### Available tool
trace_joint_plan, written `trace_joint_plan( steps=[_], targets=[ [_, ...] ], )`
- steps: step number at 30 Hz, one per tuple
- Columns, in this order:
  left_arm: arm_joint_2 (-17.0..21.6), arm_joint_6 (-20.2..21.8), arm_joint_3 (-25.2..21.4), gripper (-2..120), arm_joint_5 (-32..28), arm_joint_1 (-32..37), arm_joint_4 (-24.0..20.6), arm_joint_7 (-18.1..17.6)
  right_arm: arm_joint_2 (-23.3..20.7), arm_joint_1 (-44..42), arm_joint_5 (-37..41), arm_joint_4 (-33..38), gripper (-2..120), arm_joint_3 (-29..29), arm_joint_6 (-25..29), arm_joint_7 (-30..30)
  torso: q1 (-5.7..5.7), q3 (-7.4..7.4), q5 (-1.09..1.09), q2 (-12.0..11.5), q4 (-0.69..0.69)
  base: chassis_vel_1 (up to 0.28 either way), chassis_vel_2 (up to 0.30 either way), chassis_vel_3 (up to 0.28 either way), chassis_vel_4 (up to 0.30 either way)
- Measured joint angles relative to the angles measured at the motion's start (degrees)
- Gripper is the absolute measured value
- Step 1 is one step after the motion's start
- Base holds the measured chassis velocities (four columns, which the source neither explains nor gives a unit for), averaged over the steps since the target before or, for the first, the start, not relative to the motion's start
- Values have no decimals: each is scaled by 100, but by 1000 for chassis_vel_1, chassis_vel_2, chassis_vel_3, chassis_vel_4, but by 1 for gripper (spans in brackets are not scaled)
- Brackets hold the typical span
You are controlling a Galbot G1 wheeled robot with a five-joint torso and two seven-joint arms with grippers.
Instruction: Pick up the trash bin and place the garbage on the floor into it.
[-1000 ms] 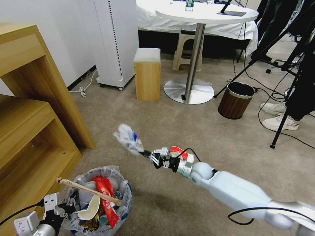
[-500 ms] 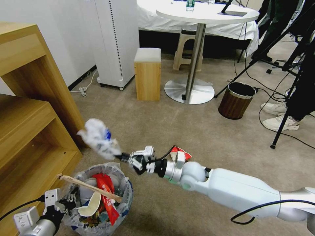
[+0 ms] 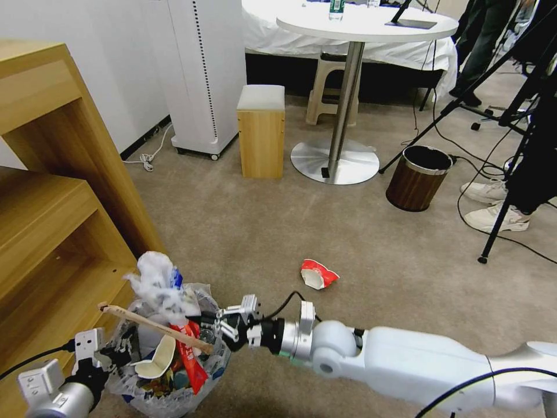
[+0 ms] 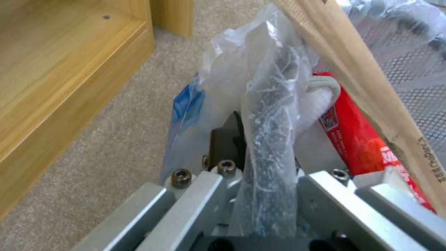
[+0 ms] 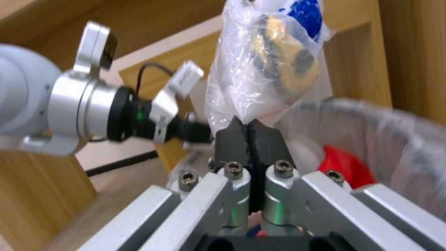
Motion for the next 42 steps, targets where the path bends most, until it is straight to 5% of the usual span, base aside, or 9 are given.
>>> trace_joint_plan(
  steps=[16, 42],
  targets=[
    [-142, -9, 16, 1, 49, 73, -103, 14, -95, -450, -25, -445, 0, 71, 53, 243, 0, 0, 0, 0, 0, 0, 0, 0, 0],
    [-241, -94, -21, 1, 96, 188, -271, 86, 2, -633, 24, -113, 0, -71, -151, 783, 0, 0, 0, 0, 0, 0, 0, 0, 0]
  ],
)
